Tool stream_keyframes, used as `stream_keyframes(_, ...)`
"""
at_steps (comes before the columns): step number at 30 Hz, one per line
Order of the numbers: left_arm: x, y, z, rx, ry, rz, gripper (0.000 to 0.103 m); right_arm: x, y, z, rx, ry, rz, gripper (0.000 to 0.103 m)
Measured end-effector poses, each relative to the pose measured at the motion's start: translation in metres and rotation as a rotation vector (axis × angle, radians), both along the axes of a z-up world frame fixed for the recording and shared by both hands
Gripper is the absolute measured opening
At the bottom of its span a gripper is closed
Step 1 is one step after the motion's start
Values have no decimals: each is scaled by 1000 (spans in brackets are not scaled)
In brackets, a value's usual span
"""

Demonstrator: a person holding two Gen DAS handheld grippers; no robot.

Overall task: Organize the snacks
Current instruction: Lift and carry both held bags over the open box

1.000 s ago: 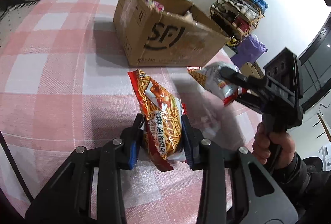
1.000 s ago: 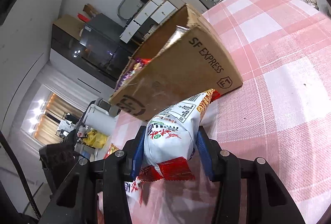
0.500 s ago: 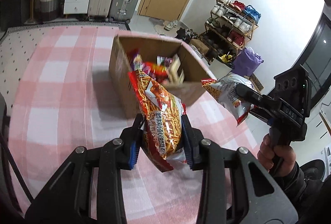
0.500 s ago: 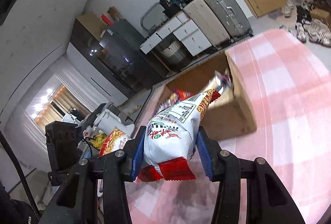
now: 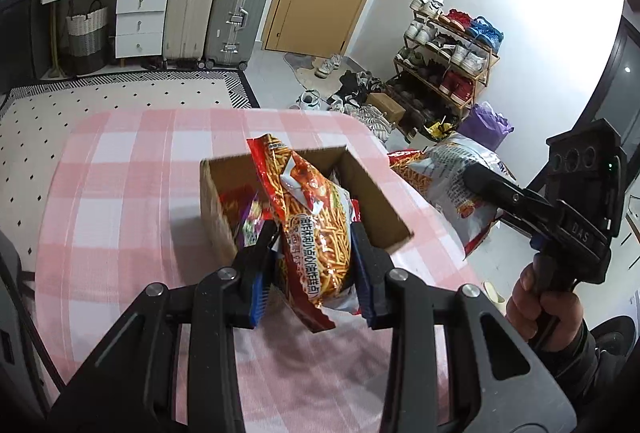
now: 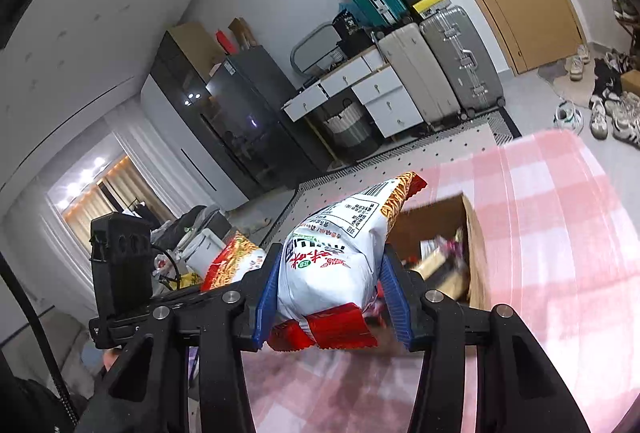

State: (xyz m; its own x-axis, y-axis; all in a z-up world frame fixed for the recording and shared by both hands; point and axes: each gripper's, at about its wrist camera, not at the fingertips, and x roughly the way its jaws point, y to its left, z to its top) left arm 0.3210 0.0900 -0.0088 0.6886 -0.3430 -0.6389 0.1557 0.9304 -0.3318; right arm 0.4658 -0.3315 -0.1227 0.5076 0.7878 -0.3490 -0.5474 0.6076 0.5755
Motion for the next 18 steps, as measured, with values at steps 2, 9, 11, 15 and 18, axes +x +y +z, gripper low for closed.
stream_keyframes(2,12,-5,5,12,-5,3,32,7,2,5,-4,-11,1,47)
stream_keyframes(9,40,-26,22,86,-42,9,32,34,7,8,-19,-3,-10,47)
stream_keyframes(11,48,-31,22,96,-42,7,32,41,11,7,-39,-1,-13,47)
stream_keyframes(15,65,-37,13,93,-18,1,32,47,21,0,-104,-5,-29,47)
stream_keyframes(18,79,-34,1,70,6,12,32,53,25,-7,-136,-1,-39,47)
